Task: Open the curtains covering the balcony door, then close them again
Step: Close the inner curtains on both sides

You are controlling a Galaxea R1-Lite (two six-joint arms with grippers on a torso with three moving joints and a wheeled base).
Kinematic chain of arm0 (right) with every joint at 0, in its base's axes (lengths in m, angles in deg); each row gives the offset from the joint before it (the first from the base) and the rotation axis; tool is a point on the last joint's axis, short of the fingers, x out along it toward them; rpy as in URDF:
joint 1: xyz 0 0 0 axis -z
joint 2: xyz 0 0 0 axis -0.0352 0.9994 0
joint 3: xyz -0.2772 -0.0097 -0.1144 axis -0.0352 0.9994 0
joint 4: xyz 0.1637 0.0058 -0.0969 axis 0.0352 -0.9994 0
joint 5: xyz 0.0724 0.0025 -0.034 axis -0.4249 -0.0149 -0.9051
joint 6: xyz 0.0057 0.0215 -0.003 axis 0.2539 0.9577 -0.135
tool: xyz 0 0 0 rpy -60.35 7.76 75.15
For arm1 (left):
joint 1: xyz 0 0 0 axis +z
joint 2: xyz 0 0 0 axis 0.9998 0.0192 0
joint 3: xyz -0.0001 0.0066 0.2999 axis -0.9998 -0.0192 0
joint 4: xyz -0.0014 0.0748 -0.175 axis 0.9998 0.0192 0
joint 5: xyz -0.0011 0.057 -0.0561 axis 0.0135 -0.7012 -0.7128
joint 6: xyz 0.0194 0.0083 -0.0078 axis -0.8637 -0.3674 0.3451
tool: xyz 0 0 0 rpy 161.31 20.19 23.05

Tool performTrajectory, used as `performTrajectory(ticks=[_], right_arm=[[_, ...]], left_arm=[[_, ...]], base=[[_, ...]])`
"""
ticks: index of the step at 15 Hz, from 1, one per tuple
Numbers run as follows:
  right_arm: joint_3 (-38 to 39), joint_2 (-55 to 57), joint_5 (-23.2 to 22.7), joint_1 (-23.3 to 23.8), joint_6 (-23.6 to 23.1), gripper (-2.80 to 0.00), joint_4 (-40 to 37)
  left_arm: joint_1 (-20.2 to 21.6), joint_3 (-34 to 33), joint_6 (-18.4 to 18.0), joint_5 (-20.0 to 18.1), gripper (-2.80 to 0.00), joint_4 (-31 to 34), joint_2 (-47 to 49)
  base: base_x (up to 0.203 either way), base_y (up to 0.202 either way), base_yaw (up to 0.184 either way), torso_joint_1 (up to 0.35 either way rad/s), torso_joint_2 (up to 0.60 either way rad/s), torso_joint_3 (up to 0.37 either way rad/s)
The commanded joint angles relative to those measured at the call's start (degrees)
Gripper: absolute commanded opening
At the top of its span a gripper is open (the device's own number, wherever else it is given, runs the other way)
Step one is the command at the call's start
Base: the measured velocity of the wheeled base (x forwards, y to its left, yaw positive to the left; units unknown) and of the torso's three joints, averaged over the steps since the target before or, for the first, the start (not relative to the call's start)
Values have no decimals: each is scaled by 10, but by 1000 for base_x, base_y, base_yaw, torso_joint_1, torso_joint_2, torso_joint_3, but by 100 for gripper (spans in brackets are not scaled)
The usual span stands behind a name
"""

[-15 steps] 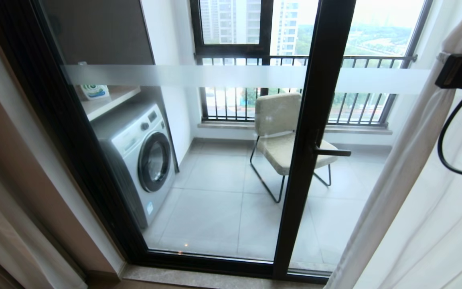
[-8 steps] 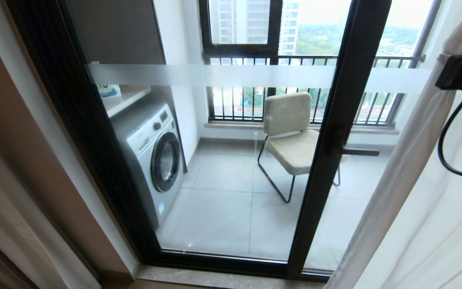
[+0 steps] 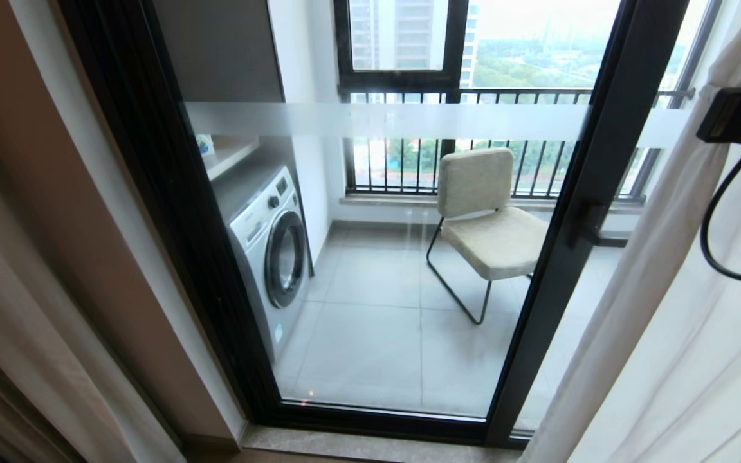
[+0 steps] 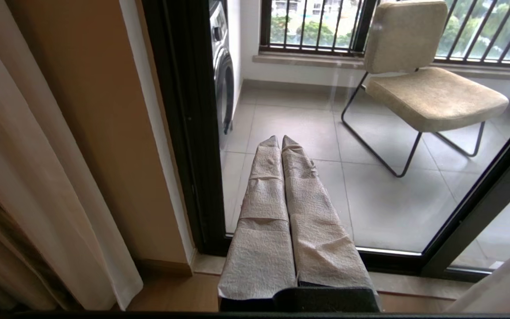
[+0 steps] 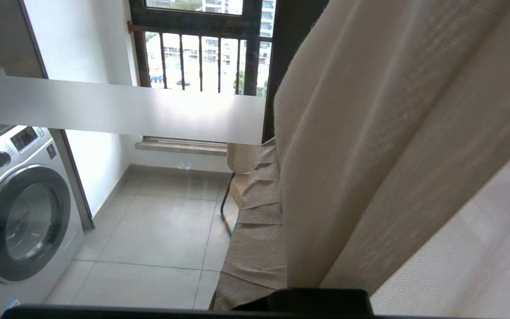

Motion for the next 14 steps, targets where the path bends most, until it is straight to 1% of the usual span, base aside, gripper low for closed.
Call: performTrajectory(ticks=[1, 9, 10, 14], right_arm=[[2, 1, 0, 0, 0, -280, 2], [4, -1, 1, 0, 0, -280, 1], [4, -1, 1, 0, 0, -280, 1], [-3, 3, 1, 0, 2, -280, 2]], left_arm=[[0, 0, 0, 0, -280, 0, 0], [0, 0, -1, 0, -280, 0, 0], [0, 0, -1, 0, -280, 0, 0], [0, 0, 0, 1, -280, 0, 0]], base=[[0, 185, -2, 0, 4, 6], [0, 185, -1, 1, 3, 2], [0, 105, -2, -2, 3, -2], [0, 0, 0, 0, 0, 0]])
